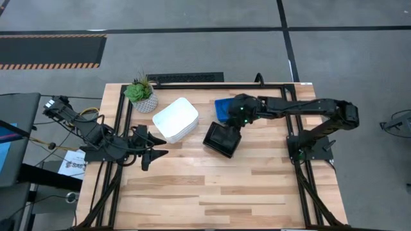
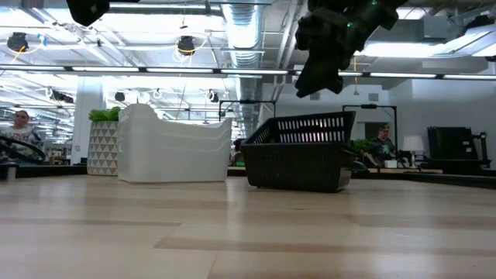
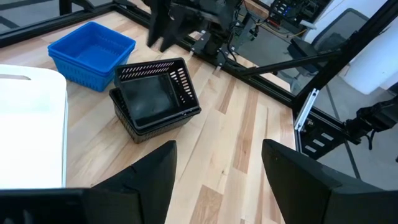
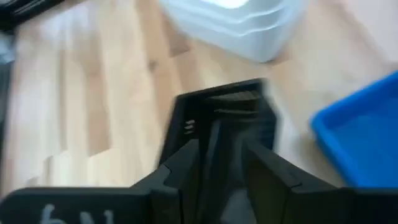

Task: Stack baskets by color
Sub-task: Stack the bottom black bin on the black bins

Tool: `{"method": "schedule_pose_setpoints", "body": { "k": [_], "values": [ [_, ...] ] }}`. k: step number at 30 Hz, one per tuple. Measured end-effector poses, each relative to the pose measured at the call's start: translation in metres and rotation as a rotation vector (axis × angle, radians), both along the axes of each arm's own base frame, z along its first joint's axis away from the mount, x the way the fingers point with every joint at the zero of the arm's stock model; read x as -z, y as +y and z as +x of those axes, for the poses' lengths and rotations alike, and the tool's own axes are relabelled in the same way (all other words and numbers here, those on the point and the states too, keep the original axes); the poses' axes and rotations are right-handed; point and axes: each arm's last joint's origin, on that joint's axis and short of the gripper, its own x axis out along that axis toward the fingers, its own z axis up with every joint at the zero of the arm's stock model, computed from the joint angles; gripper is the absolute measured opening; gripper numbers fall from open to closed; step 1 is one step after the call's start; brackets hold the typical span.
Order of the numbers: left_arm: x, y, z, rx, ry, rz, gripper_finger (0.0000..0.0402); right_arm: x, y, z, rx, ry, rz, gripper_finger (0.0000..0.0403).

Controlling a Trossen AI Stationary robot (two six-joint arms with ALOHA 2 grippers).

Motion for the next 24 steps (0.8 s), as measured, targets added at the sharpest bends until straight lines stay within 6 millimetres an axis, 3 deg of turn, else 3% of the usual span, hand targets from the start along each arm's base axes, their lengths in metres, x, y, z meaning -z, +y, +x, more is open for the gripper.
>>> {"method": "schedule_pose_setpoints", "body": {
  "k": [5,10,13,17,24],
  "values": [
    [0.000,0.000,0.000,0.004,0.001,0.010,0.0224,0.019,0.005,0.010,-0.076,0.065,0.032,0.0120],
    [0.000,0.000,0.000,0.004,0.001,0.010,0.0224,0.050,-0.006,0.020,-0.065,0.181,0.047,0.0108],
    [0.000,0.000,0.000,0.004,0.002,0.010,0.0224,0.058,-0.012,0.023,-0.059,0.187,0.083,0.0108],
    [0.000,0.000,0.000,0.006,0.004,0.009,0.0224,0.051,-0.013,0.023,-0.101,0.123,0.156,0.0107],
    [0.002,0.001,-0.001,0.000,0.019,0.022,0.0224,0.011,-0.008,0.007,-0.142,-0.013,0.074,0.0107]
  ]
}}
